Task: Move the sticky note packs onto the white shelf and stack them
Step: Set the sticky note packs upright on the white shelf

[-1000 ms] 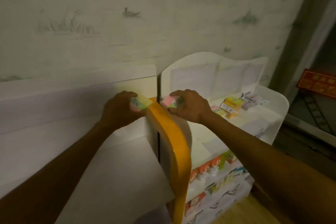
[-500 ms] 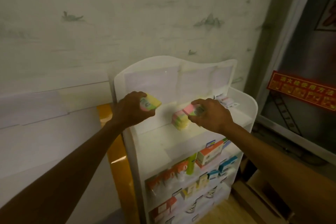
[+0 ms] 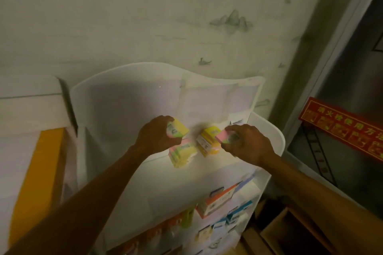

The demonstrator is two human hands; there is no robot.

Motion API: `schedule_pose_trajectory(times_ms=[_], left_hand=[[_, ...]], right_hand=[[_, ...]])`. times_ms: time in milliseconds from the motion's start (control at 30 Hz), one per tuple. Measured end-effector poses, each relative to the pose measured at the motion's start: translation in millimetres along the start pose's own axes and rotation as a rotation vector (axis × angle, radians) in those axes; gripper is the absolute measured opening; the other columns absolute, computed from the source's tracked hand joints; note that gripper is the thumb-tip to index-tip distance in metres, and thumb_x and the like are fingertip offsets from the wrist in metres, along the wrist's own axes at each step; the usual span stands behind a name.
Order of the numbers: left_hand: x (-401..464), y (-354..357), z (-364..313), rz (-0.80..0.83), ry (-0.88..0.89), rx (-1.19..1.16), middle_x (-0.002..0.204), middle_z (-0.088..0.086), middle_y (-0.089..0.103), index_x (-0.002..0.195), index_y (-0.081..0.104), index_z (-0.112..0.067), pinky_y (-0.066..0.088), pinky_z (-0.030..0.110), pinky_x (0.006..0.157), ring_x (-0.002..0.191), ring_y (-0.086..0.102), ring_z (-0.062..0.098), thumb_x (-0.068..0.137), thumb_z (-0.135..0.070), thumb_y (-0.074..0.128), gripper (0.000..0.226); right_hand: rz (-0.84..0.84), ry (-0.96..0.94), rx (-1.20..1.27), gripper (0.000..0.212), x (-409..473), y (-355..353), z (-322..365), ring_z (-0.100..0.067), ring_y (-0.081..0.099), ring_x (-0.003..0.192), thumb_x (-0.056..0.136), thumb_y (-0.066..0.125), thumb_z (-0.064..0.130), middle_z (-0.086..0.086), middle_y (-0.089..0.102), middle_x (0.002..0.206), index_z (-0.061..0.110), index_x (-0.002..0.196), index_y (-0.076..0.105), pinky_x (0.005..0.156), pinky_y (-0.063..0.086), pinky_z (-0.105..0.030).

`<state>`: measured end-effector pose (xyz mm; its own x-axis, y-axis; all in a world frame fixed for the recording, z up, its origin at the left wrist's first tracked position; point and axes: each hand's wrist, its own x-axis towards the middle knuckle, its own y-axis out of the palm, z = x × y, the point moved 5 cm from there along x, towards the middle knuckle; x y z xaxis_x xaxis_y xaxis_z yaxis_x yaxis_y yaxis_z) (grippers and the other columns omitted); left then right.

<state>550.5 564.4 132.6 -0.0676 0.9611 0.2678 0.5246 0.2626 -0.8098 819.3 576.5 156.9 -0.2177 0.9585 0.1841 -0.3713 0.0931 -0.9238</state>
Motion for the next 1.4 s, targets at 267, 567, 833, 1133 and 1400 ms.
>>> schedule_pose_trajectory(times_ms=[267, 567, 833, 1133, 1400], left_hand=[[63.7, 54.0, 7.4, 0.096, -0.066, 0.034, 0.136, -0.004, 0.048, 0.134, 0.044, -0.026, 0.041, 0.030, 0.096, 0.120, 0.050, 0.018, 0.068, -0.048, 0.079, 0.077], [94.6, 97.1, 2.3, 0.180, -0.119, 0.137, 0.135, -0.003, 0.047, 0.135, 0.045, -0.024, 0.042, 0.026, 0.096, 0.121, 0.050, 0.019, 0.064, -0.040, 0.082, 0.081], [79.1, 86.5, 20.9, 0.114, -0.220, 0.261, 0.132, -0.008, 0.048, 0.137, 0.041, -0.026, 0.046, 0.028, 0.091, 0.117, 0.051, 0.015, 0.060, -0.046, 0.082, 0.090], [28.1, 56.3, 48.0, -0.002, -0.374, 0.291, 0.134, -0.001, 0.049, 0.135, 0.047, -0.021, 0.046, 0.028, 0.090, 0.116, 0.053, 0.019, 0.065, -0.038, 0.081, 0.080], [8.9, 38.4, 59.5, -0.031, -0.438, 0.330, 0.130, -0.001, 0.052, 0.133, 0.047, -0.021, 0.047, 0.027, 0.084, 0.108, 0.056, 0.018, 0.066, -0.042, 0.080, 0.078]], right_hand=[[0.066, -0.035, 0.002, 0.055, 77.4, 17.0, -39.6, -0.016, 0.054, 0.115, 0.072, 0.069, 0.060, 0.007, 0.058, 0.121, 0.043, 0.123, 0.055, 0.085, 0.045, -0.031], [0.150, -0.150, 0.062, 0.057, 144.2, 53.8, -67.0, -0.017, 0.054, 0.114, 0.068, 0.067, 0.063, 0.007, 0.058, 0.118, 0.046, 0.120, 0.054, 0.088, 0.051, -0.038], [0.325, -0.284, 0.099, 0.066, 172.1, 125.3, -29.8, -0.027, 0.056, 0.112, 0.069, 0.058, 0.074, -0.004, 0.059, 0.115, 0.030, 0.118, 0.052, 0.088, 0.048, -0.036], [0.368, -0.329, 0.044, 0.074, 174.5, 192.9, 20.5, -0.028, 0.056, 0.114, 0.074, 0.064, 0.061, -0.012, 0.057, 0.125, 0.011, 0.127, 0.051, 0.086, 0.047, -0.032], [0.416, -0.334, -0.077, 0.079, 171.8, 216.6, 37.2, -0.033, 0.054, 0.108, 0.072, 0.064, 0.062, -0.019, 0.047, 0.122, 0.010, 0.126, 0.040, 0.088, 0.048, -0.038]])
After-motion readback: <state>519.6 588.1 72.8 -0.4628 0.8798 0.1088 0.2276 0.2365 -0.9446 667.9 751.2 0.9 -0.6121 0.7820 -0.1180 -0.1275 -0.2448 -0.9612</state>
